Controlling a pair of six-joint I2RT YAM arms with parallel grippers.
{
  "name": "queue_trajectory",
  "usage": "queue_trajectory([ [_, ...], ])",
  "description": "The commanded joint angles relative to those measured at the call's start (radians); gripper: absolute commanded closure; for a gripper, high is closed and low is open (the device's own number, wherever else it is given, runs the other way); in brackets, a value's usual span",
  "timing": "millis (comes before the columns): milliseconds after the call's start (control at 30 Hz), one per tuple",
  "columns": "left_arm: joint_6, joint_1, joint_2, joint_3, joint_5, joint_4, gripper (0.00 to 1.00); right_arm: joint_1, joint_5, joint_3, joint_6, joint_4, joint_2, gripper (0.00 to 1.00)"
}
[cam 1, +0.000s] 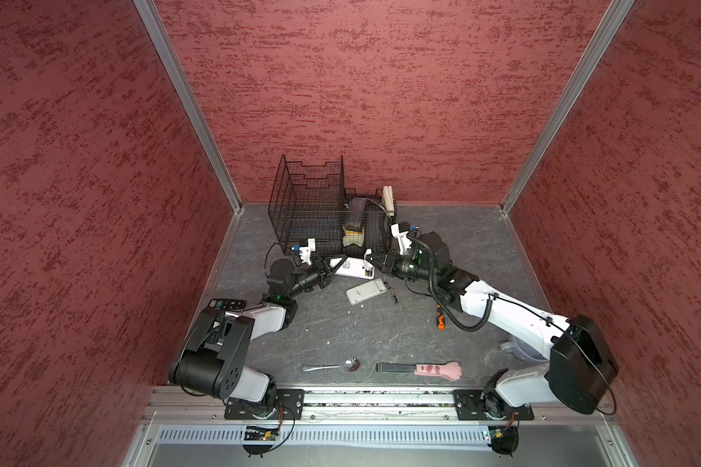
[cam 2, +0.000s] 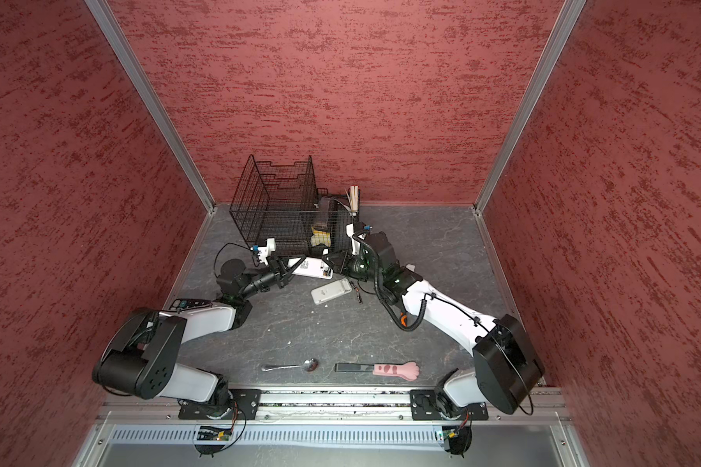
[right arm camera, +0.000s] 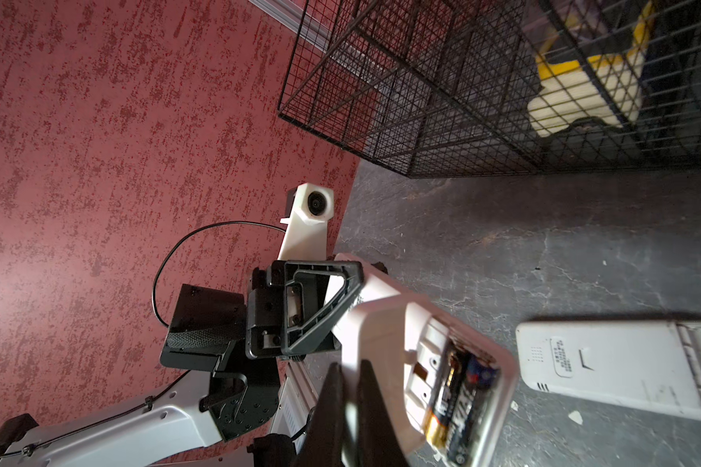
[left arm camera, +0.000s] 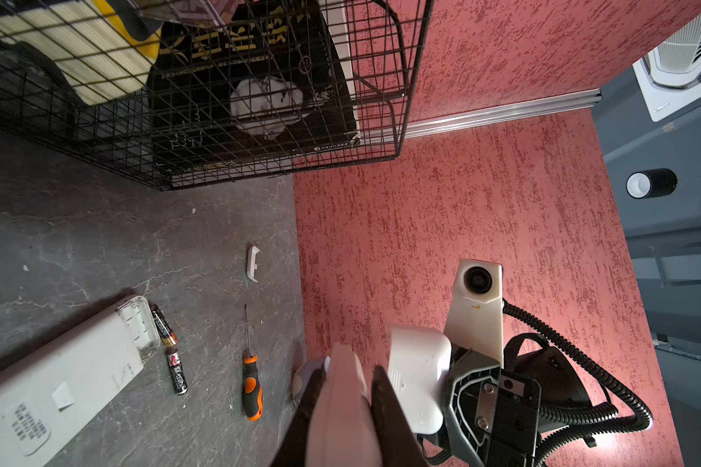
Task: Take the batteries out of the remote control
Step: 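Carry the pink-white battery cover away and set it on the table, right gripper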
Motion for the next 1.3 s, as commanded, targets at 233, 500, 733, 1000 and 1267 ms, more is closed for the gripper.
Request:
queue_trajectory([
  [233, 0.052, 0.007, -0.039, -0.027, 0.012, -0.045, 1.0, -0.122, 0.114, 0.052, -0.16, -0.227, -0.048, 1.0],
  [500, 0.136, -0.013, -0.169, -0.102, -0.017, -0.232, 1.0, -0.192, 0.312, 0.063, -0.335, -0.386, 0.09, 1.0],
  [733, 0.186, -0.055, -0.303, -0.186, -0.092, -0.397, 1.0, -0.194, 0.412, 0.082, -0.386, -0.402, 0.261, 1.0],
  [1000, 0.241, -0.101, -0.446, -0.238, -0.198, -0.617, 1.0, -0.194, 0.565, 0.173, -0.444, -0.508, 0.393, 1.0],
  [1267, 0.25, -0.157, -0.453, -0.268, -0.285, -0.674, 1.0, -0.194, 0.612, 0.201, -0.449, -0.528, 0.468, 1.0],
])
